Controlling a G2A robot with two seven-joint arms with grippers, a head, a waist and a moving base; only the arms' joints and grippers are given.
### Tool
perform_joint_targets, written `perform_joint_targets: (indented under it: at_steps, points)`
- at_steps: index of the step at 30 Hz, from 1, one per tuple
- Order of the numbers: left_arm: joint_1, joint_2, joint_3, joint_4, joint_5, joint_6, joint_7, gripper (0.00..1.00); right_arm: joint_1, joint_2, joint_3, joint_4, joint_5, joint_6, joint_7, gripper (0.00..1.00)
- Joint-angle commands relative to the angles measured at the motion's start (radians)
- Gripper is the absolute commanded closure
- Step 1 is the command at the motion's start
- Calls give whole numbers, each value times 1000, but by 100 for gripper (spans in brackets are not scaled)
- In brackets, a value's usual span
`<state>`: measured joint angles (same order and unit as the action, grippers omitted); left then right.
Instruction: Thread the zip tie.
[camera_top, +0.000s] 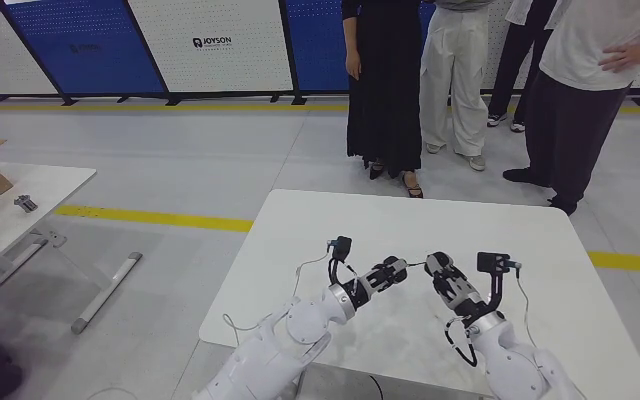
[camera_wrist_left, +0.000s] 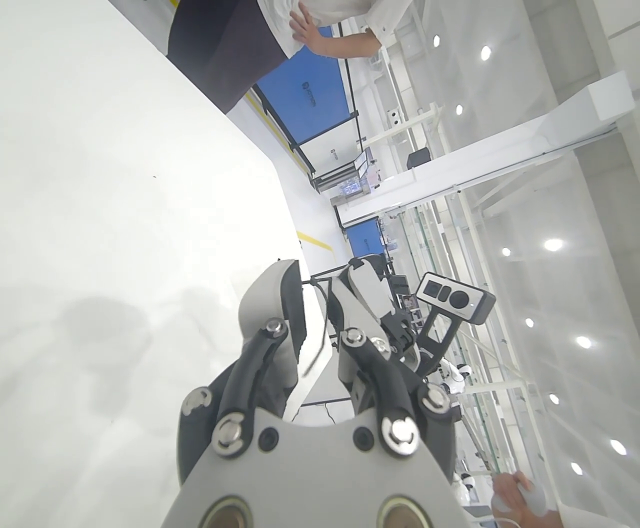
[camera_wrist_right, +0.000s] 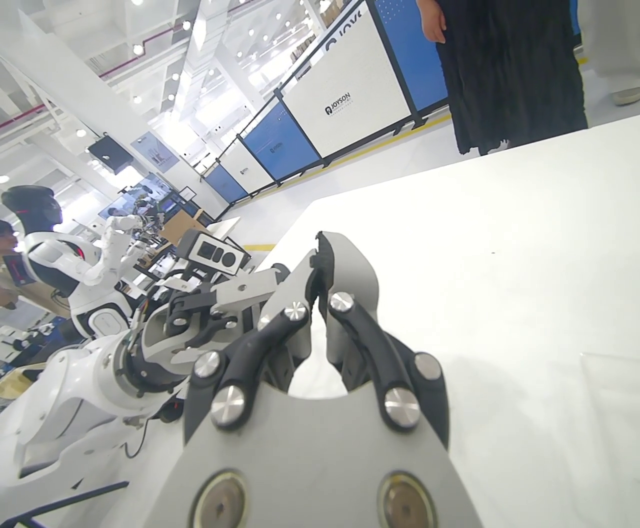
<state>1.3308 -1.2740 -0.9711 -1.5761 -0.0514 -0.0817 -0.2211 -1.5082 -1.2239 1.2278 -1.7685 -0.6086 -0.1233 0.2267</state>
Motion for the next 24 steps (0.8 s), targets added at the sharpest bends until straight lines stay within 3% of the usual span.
perform_joint_targets:
  at_steps: [1,4,6,21,22,23,24]
  points:
    - [3,1,-2,-1,-1,-2,0,85,0,0,0,0,-3,2,-1,100]
    - [7,2,-6,-3,-2,-4,-2,88,-1,-1,0,0,-6,5,-2,100]
    - [9,3,-8,-4,-1,-5,-2,100,-1,-1,-1,0,-8,5,-3,100]
    - [4,1,6,2,1,-25,-4,100,7,-4,-12,10,-12,1,18,100]
    - [4,1,6,2,1,-25,-3,100,7,-4,-12,10,-11,1,19,92]
    - [4,0,5,2,0,-23,-1,100,8,-4,-12,11,-10,0,21,63]
    - [3,0,6,2,0,-22,-1,100,8,-4,-12,11,-9,0,21,55]
